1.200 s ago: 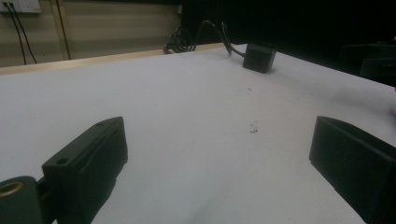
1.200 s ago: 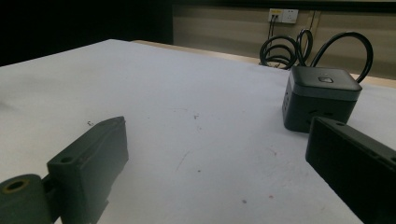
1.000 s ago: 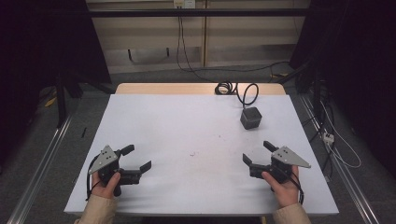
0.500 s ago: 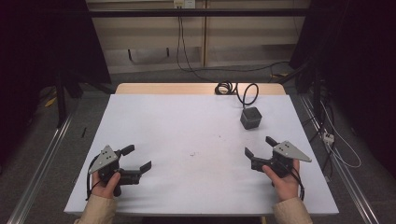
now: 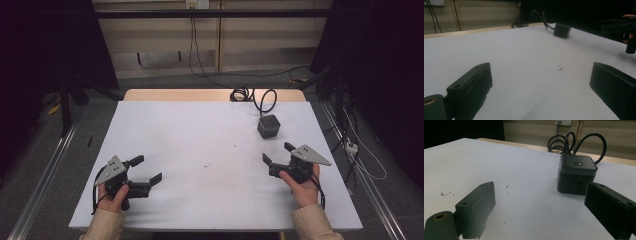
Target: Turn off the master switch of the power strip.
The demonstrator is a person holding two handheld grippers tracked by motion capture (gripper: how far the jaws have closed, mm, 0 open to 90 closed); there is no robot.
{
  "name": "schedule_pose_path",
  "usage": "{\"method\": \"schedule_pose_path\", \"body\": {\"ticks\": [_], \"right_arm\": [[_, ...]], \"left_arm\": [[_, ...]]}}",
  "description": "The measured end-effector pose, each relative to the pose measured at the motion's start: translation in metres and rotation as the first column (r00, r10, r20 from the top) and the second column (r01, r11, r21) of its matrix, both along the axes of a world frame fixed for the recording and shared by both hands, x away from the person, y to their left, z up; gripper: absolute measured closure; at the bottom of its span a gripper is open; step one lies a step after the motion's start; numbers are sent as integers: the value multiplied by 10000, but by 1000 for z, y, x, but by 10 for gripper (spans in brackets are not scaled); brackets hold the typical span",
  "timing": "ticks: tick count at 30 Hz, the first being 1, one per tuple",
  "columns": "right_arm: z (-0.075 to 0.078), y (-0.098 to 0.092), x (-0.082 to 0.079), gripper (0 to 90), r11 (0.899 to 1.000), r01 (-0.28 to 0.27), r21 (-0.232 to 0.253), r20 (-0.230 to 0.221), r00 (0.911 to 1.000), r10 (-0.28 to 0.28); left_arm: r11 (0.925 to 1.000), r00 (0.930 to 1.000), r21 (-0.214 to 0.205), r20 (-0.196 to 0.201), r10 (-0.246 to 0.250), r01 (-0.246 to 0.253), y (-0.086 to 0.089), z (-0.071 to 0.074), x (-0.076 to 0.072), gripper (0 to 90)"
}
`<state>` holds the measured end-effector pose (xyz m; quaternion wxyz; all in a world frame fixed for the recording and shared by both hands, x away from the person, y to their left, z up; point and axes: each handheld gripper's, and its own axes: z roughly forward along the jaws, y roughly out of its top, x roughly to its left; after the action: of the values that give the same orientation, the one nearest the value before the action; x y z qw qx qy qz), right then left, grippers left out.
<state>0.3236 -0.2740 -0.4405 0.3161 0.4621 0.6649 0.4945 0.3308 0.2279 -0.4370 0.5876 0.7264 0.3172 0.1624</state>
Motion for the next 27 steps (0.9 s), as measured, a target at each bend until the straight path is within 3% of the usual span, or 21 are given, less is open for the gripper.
{"method": "schedule_pose_path", "body": {"ticks": [27], "right_arm": [[13,-3,29,110,9998,214,-40,-267,9994,-215]], "left_arm": [[10000,10000,-19,3,0,0,1,0,0,42]]}}
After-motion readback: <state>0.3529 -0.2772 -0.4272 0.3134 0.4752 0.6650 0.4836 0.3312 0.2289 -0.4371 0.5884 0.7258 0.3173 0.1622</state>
